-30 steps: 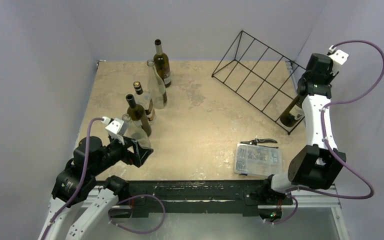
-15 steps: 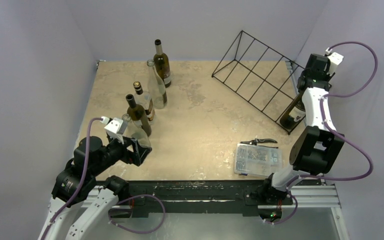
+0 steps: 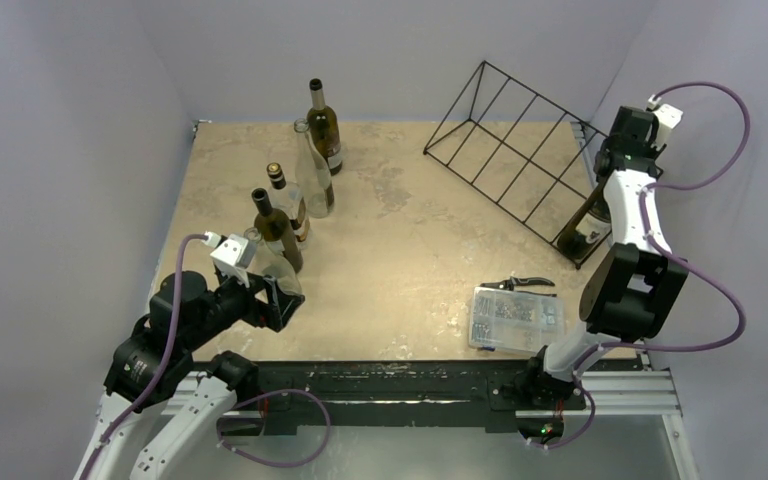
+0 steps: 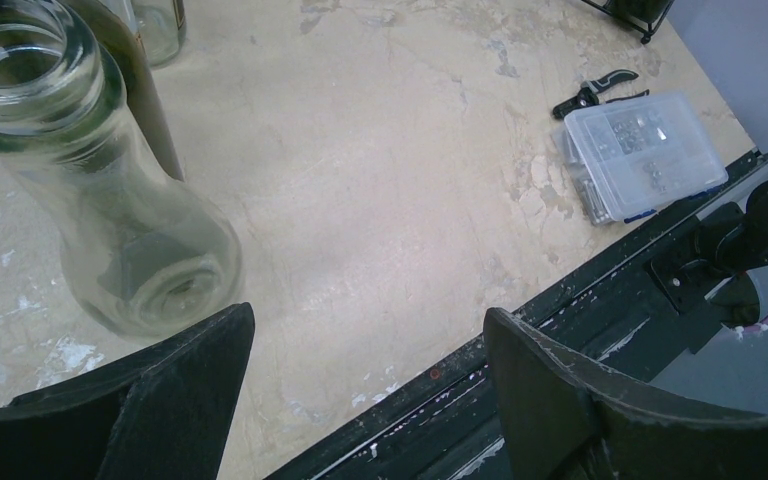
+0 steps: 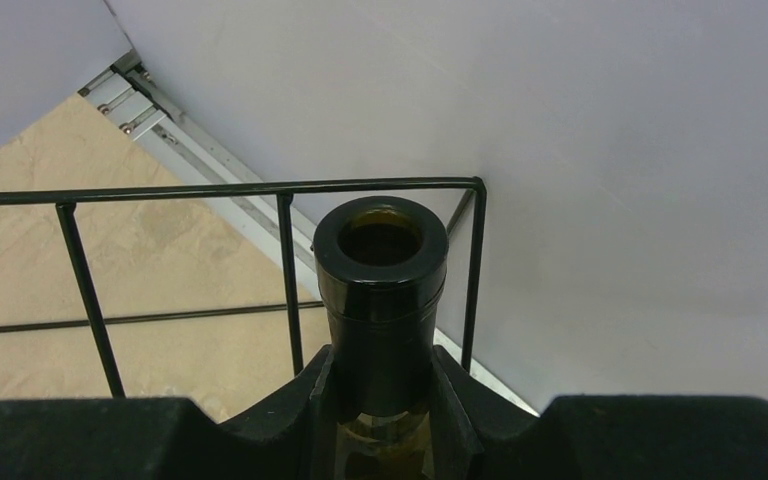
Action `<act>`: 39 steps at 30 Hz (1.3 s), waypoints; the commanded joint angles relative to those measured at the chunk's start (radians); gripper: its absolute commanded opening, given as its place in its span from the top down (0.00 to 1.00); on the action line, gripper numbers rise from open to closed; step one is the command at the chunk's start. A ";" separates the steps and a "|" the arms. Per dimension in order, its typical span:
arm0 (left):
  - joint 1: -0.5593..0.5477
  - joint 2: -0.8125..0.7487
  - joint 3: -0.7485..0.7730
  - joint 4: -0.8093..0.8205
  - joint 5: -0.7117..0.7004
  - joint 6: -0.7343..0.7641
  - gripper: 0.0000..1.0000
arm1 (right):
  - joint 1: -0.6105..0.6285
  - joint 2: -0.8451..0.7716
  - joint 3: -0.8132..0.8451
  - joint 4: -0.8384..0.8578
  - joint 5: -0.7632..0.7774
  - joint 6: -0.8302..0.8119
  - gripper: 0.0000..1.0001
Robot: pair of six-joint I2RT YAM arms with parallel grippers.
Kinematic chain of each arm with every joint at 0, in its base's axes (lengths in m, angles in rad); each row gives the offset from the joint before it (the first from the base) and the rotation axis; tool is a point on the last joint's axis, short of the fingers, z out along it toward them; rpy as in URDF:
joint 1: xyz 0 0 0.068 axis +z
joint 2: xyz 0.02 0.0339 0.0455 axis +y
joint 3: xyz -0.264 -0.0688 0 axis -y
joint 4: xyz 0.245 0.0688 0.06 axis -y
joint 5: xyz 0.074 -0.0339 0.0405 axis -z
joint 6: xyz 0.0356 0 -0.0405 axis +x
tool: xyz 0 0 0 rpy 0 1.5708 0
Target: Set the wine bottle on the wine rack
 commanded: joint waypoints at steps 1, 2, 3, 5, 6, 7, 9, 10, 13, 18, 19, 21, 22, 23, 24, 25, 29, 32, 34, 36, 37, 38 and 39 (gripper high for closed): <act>-0.005 0.012 0.004 0.028 -0.007 -0.009 0.15 | -0.009 0.005 0.101 0.016 -0.015 0.021 1.00; -0.005 0.014 0.003 0.028 -0.005 -0.009 0.15 | -0.010 0.009 0.102 0.012 -0.019 0.024 1.00; -0.005 0.014 0.004 0.027 -0.005 -0.008 0.15 | -0.010 0.012 0.104 0.008 -0.020 0.028 1.00; -0.005 0.014 0.004 0.026 -0.005 -0.008 0.15 | -0.012 0.021 0.109 -0.010 -0.022 0.034 1.00; -0.005 0.014 0.005 0.027 -0.005 -0.009 0.15 | -0.013 0.028 0.118 -0.023 -0.022 0.038 1.00; -0.005 0.015 0.005 0.027 -0.004 -0.008 0.15 | -0.013 0.032 0.126 -0.037 -0.024 0.041 1.00; -0.005 0.017 0.004 0.028 -0.004 -0.008 0.15 | -0.015 0.043 0.140 -0.060 -0.037 0.045 1.00; -0.005 0.018 0.004 0.028 -0.002 -0.008 0.15 | -0.016 0.048 0.150 -0.073 -0.044 0.048 1.00; -0.005 0.018 0.004 0.030 0.000 -0.008 0.15 | -0.021 0.075 0.180 -0.115 -0.063 0.053 1.00; -0.005 0.020 0.005 0.029 -0.003 -0.008 0.15 | -0.033 0.125 0.219 -0.153 -0.076 0.066 1.00; -0.005 0.021 0.006 0.028 -0.005 -0.009 0.16 | -0.037 0.133 0.228 -0.160 -0.078 0.071 1.00; -0.005 0.021 0.006 0.026 -0.006 -0.009 0.16 | -0.039 0.146 0.241 -0.163 -0.083 0.074 1.00; -0.005 0.021 0.005 0.027 -0.007 -0.009 0.16 | -0.040 0.152 0.246 -0.164 -0.083 0.075 1.00; -0.005 0.023 0.006 0.026 -0.007 -0.010 0.15 | -0.040 0.158 0.253 -0.168 -0.082 0.077 1.00; -0.005 0.023 0.005 0.027 -0.008 -0.010 0.15 | -0.040 0.162 0.259 -0.172 -0.081 0.079 0.99; -0.005 0.024 0.005 0.028 -0.008 -0.009 0.15 | -0.041 0.166 0.262 -0.173 -0.081 0.081 0.97; -0.005 0.026 0.006 0.027 -0.011 -0.012 0.16 | -0.041 0.180 0.269 -0.172 -0.087 0.080 0.86; -0.005 0.029 0.007 0.027 -0.014 -0.011 0.16 | -0.043 0.191 0.278 -0.175 -0.092 0.077 0.78; -0.005 0.029 0.007 0.026 -0.014 -0.011 0.16 | -0.043 0.197 0.284 -0.176 -0.093 0.077 0.73; -0.005 0.030 0.006 0.025 -0.016 -0.011 0.16 | -0.043 0.203 0.287 -0.176 -0.093 0.075 0.69; -0.005 0.031 0.007 0.025 -0.016 -0.011 0.16 | -0.044 0.205 0.289 -0.175 -0.094 0.075 0.67; -0.004 0.029 0.007 0.027 -0.016 -0.011 0.16 | -0.044 0.208 0.289 -0.177 -0.094 0.076 0.65; -0.003 0.029 0.007 0.026 -0.017 -0.011 0.16 | -0.045 0.210 0.291 -0.179 -0.095 0.075 0.64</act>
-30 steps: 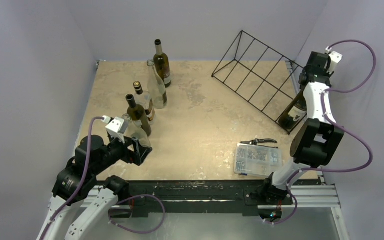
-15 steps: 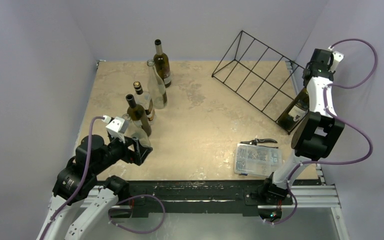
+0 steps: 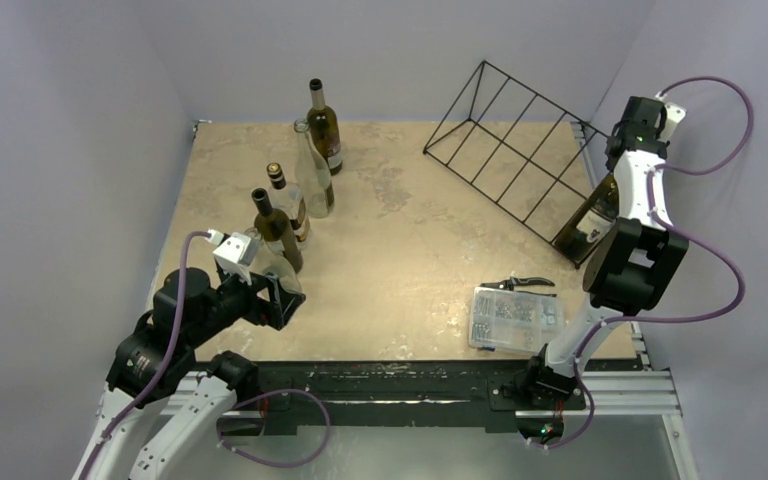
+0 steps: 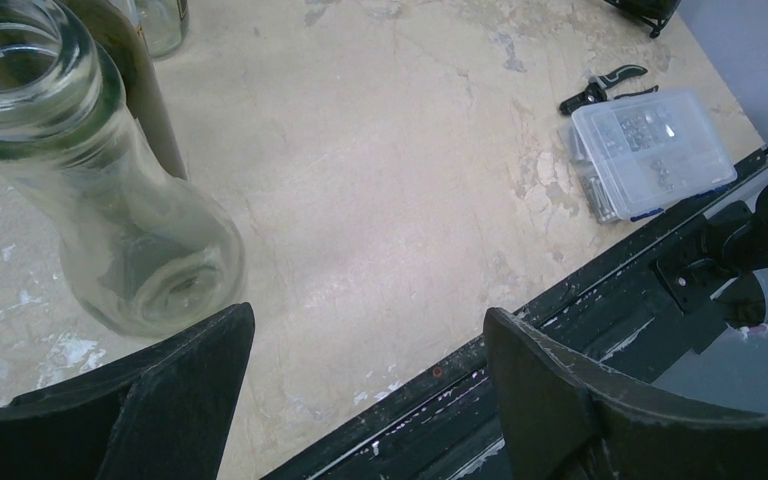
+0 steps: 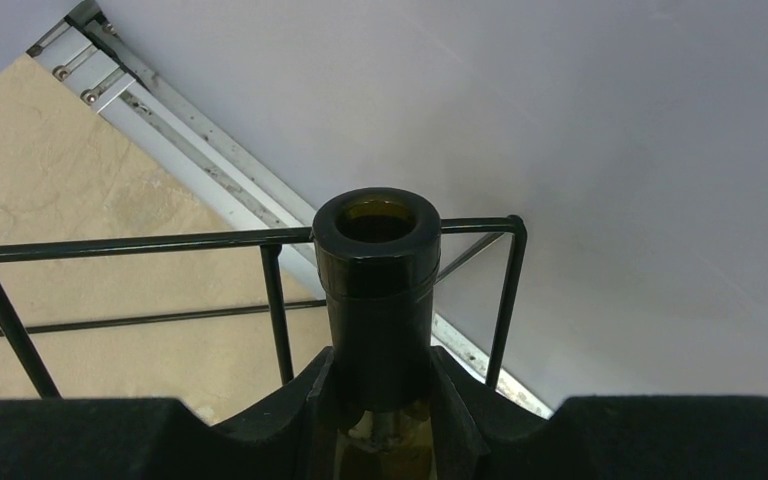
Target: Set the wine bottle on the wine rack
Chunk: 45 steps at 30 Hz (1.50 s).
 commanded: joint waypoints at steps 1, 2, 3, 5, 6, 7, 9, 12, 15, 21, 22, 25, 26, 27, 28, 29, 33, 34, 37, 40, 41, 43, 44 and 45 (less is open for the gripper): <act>-0.003 0.007 0.007 0.025 -0.015 -0.011 0.16 | 0.001 0.006 0.047 0.005 -0.024 0.040 0.62; -0.003 0.006 0.007 0.025 -0.016 -0.012 0.16 | 0.000 0.006 0.048 0.004 -0.025 0.041 0.59; -0.003 0.005 0.007 0.025 -0.016 -0.013 0.16 | 0.001 0.008 0.048 0.004 -0.028 0.041 0.57; -0.003 0.003 0.006 0.027 -0.016 -0.013 0.16 | 0.000 0.009 0.050 0.004 -0.032 0.040 0.51; -0.003 0.003 0.006 0.027 -0.016 -0.013 0.16 | 0.001 0.009 0.050 0.004 -0.030 0.040 0.48; -0.003 0.003 0.006 0.027 -0.017 -0.013 0.16 | 0.000 0.010 0.051 0.003 -0.029 0.038 0.46; -0.003 0.001 0.006 0.027 -0.015 -0.012 0.16 | 0.001 0.009 0.053 0.000 -0.029 0.036 0.43; -0.003 0.000 0.007 0.026 -0.014 -0.011 0.16 | 0.000 -0.003 0.048 -0.003 -0.032 0.035 0.42; -0.003 -0.003 0.006 0.026 -0.014 -0.011 0.16 | 0.001 -0.023 0.042 -0.006 -0.036 0.036 0.41; -0.003 -0.011 0.006 0.029 -0.011 -0.011 0.16 | 0.000 -0.085 0.015 -0.011 -0.031 0.042 0.40; -0.003 -0.011 0.005 0.028 -0.010 -0.011 0.16 | 0.000 -0.097 0.009 -0.011 -0.030 0.044 0.40; -0.003 -0.014 0.005 0.028 -0.011 -0.011 0.16 | 0.001 -0.140 -0.025 -0.011 -0.004 0.044 0.40; -0.003 -0.014 0.006 0.028 -0.010 -0.012 0.16 | 0.001 -0.151 -0.033 -0.010 0.000 0.044 0.40; -0.003 -0.015 0.005 0.028 -0.010 -0.011 0.16 | 0.001 -0.162 -0.042 -0.008 0.000 0.043 0.39; -0.003 -0.016 0.005 0.028 -0.010 -0.011 0.16 | 0.000 -0.172 -0.048 -0.007 -0.001 0.044 0.39; -0.003 -0.018 0.006 0.028 -0.011 -0.011 0.16 | 0.001 -0.183 -0.055 -0.007 -0.007 0.045 0.39; -0.003 -0.031 0.004 0.028 -0.015 -0.011 0.16 | 0.007 -0.242 -0.106 0.002 -0.069 0.059 0.40; -0.003 -0.032 0.003 0.027 -0.015 -0.011 0.16 | 0.013 -0.260 -0.125 0.014 -0.089 0.063 0.40; -0.002 -0.033 0.003 0.028 -0.016 -0.012 0.15 | 0.054 -0.309 -0.184 0.050 -0.134 0.066 0.39; -0.002 -0.035 0.004 0.028 -0.019 -0.012 0.14 | 0.130 -0.345 -0.237 0.080 -0.149 0.063 0.39; -0.002 -0.036 0.003 0.028 -0.021 -0.013 0.14 | 0.166 -0.350 -0.252 0.085 -0.147 0.061 0.39; 0.000 -0.039 0.002 0.029 -0.024 -0.014 0.13 | 0.238 -0.354 -0.277 0.093 -0.151 0.060 0.39; 0.000 -0.039 0.002 0.029 -0.025 -0.014 0.13 | 0.273 -0.354 -0.287 0.095 -0.157 0.067 0.39; 0.000 -0.040 0.003 0.028 -0.026 -0.014 0.13 | 0.304 -0.357 -0.304 0.105 -0.180 0.070 0.39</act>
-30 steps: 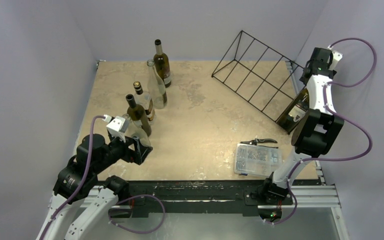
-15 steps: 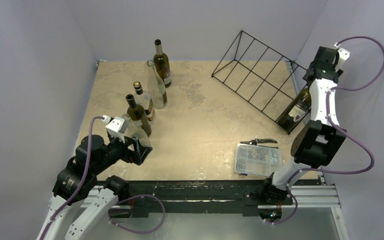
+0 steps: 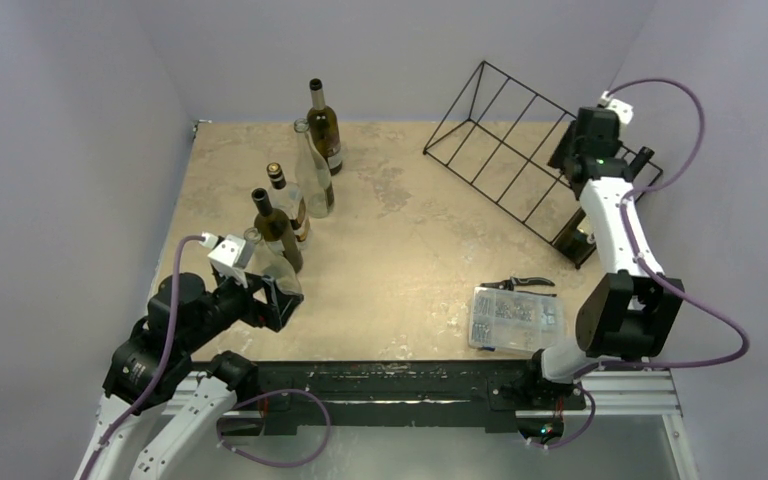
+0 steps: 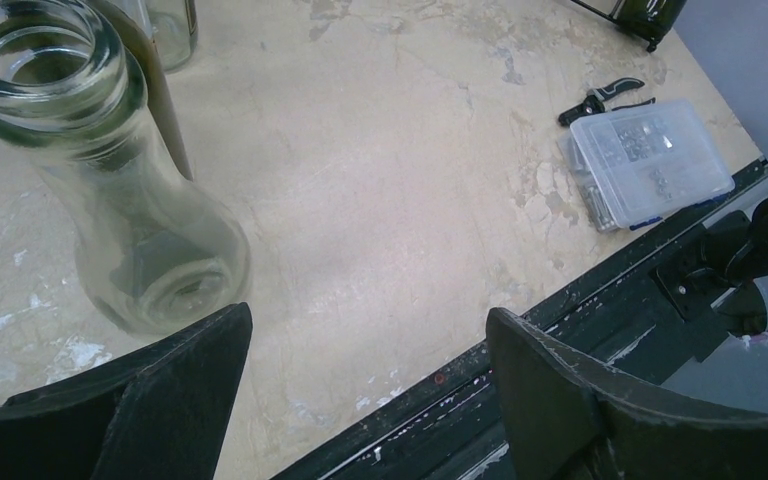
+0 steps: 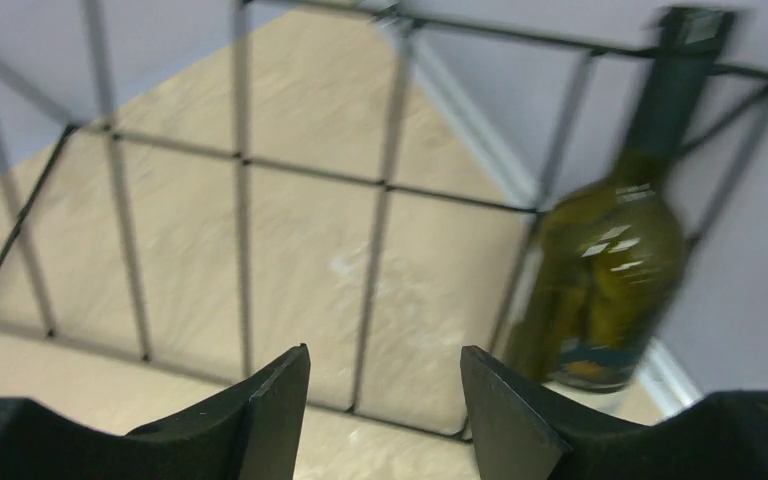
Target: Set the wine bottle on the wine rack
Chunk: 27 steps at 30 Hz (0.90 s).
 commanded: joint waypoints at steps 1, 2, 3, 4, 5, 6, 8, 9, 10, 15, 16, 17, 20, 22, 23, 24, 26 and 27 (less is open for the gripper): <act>0.000 -0.011 0.003 0.029 -0.012 -0.013 0.13 | 0.148 -0.039 -0.067 0.079 -0.084 0.019 0.39; 0.000 -0.012 0.002 0.029 -0.012 -0.014 0.12 | 0.197 -0.046 -0.100 0.101 -0.106 0.023 0.39; 0.000 -0.014 0.002 0.029 -0.012 -0.013 0.12 | 0.241 -0.056 -0.130 0.125 -0.119 0.025 0.39; 0.000 -0.015 0.002 0.029 -0.013 -0.013 0.12 | 0.284 -0.065 -0.156 0.153 -0.133 0.028 0.39; 0.000 -0.017 0.002 0.029 -0.014 -0.013 0.12 | 0.338 -0.075 -0.186 0.178 -0.148 0.032 0.39; 0.000 -0.019 0.002 0.029 -0.016 -0.014 0.12 | 0.377 -0.081 -0.213 0.200 -0.164 0.042 0.39; 0.002 -0.024 0.003 0.029 -0.025 -0.018 0.12 | 0.451 -0.088 -0.264 0.238 -0.192 0.057 0.39; 0.002 -0.026 0.002 0.029 -0.031 -0.020 0.12 | 0.489 -0.090 -0.287 0.256 -0.195 0.065 0.39; 0.002 -0.028 0.002 0.028 -0.035 -0.020 0.13 | 0.521 -0.091 -0.312 0.277 -0.202 0.070 0.39; 0.005 -0.045 0.003 0.026 -0.054 -0.023 0.14 | 0.672 -0.084 -0.401 0.379 -0.210 0.118 0.39; 0.005 -0.051 0.003 0.025 -0.066 -0.023 0.14 | 0.701 -0.078 -0.410 0.393 -0.211 0.126 0.39; 0.005 -0.054 0.003 0.024 -0.085 -0.027 0.14 | 0.733 -0.073 -0.415 0.403 -0.210 0.131 0.39; 0.005 -0.034 0.024 -0.014 -0.196 -0.053 0.14 | 0.824 -0.064 -0.424 0.432 -0.188 0.137 0.39; 0.005 0.021 0.070 -0.073 -0.285 -0.089 0.13 | 0.876 -0.065 -0.433 0.452 -0.172 0.130 0.39; 0.005 0.057 0.100 -0.099 -0.313 -0.099 0.14 | 0.895 -0.067 -0.439 0.459 -0.163 0.126 0.39; 0.005 0.092 0.132 -0.124 -0.333 -0.103 0.15 | 0.912 -0.070 -0.444 0.466 -0.158 0.120 0.39; 0.005 0.147 0.191 -0.164 -0.372 -0.110 0.14 | 0.934 -0.079 -0.455 0.476 -0.149 0.110 0.38; 0.005 0.167 0.218 -0.179 -0.401 -0.118 0.14 | 0.939 -0.084 -0.462 0.481 -0.150 0.107 0.38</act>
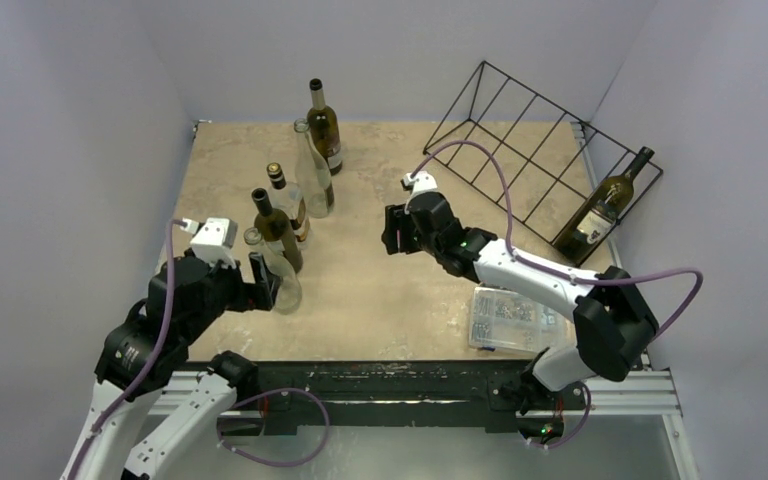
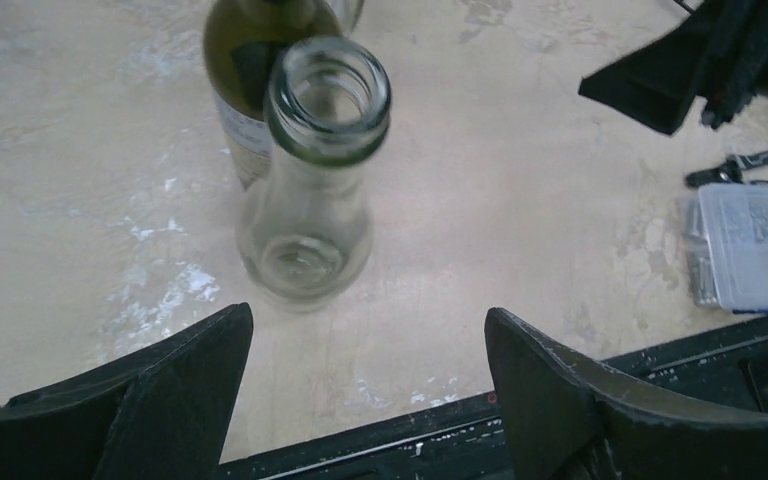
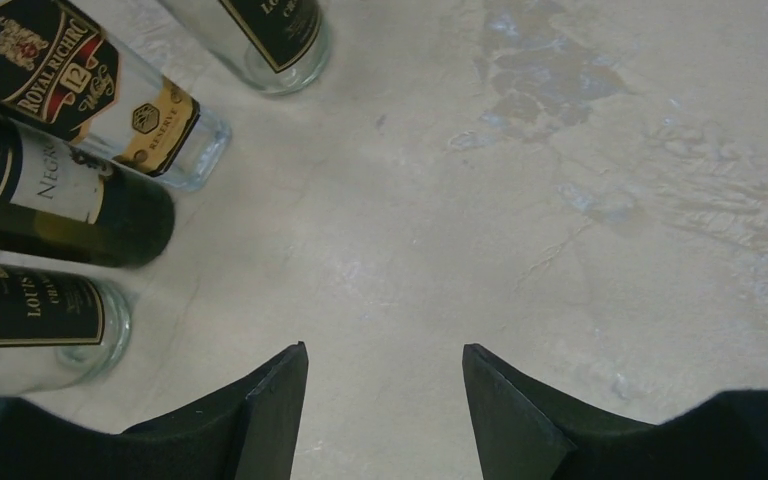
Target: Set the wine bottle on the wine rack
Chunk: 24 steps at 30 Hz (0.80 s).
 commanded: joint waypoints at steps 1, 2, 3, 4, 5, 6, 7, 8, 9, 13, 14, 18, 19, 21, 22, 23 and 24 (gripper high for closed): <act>0.003 0.103 0.140 -0.076 -0.175 -0.051 0.14 | 0.024 -0.041 -0.034 0.076 0.037 -0.008 0.37; 0.003 0.118 0.156 -0.077 -0.202 -0.050 0.14 | 0.026 -0.052 -0.042 0.077 0.032 -0.009 0.37; 0.003 0.127 0.167 -0.075 -0.218 -0.048 0.13 | 0.027 -0.062 -0.050 0.077 0.027 -0.009 0.37; 0.003 0.139 0.179 -0.071 -0.248 -0.047 0.12 | 0.027 -0.073 -0.060 0.101 0.020 -0.009 0.36; 0.003 0.157 0.195 -0.069 -0.273 -0.046 0.12 | 0.028 -0.085 -0.069 0.113 0.013 -0.006 0.35; 0.003 0.176 0.206 -0.069 -0.297 -0.048 0.11 | 0.028 -0.097 -0.080 0.123 0.005 -0.003 0.34; 0.003 0.200 0.218 -0.065 -0.316 -0.051 0.11 | 0.029 -0.110 -0.089 0.131 -0.003 0.000 0.33; 0.003 0.222 0.228 -0.062 -0.336 -0.056 0.11 | 0.030 -0.122 -0.097 0.137 -0.007 0.003 0.33; 0.003 0.247 0.238 -0.058 -0.349 -0.061 0.11 | 0.031 -0.134 -0.108 0.143 -0.009 0.004 0.31; 0.003 0.326 0.254 -0.013 -0.370 -0.070 0.11 | 0.030 -0.171 -0.146 0.148 -0.010 0.004 0.26; 0.003 0.340 0.254 0.001 -0.378 -0.071 0.12 | 0.031 -0.180 -0.154 0.147 -0.011 0.003 0.25; 0.003 0.387 0.250 0.050 -0.379 -0.061 0.17 | 0.032 -0.224 -0.182 0.152 -0.013 0.003 0.22; 0.003 0.396 0.248 0.060 -0.375 -0.060 0.18 | 0.031 -0.232 -0.188 0.157 -0.014 0.002 0.22; 0.003 0.412 0.237 0.085 -0.368 -0.055 0.22 | 0.031 -0.246 -0.200 0.162 -0.013 -0.005 0.20; 0.003 0.416 0.228 0.098 -0.354 -0.052 0.24 | 0.032 -0.249 -0.202 0.163 -0.011 -0.008 0.20; 0.003 0.422 0.223 0.109 -0.342 -0.045 0.27 | 0.031 -0.250 -0.203 0.161 -0.009 -0.010 0.19; 0.003 0.428 0.220 0.114 -0.328 -0.040 0.31 | 0.031 -0.249 -0.205 0.159 -0.009 -0.011 0.18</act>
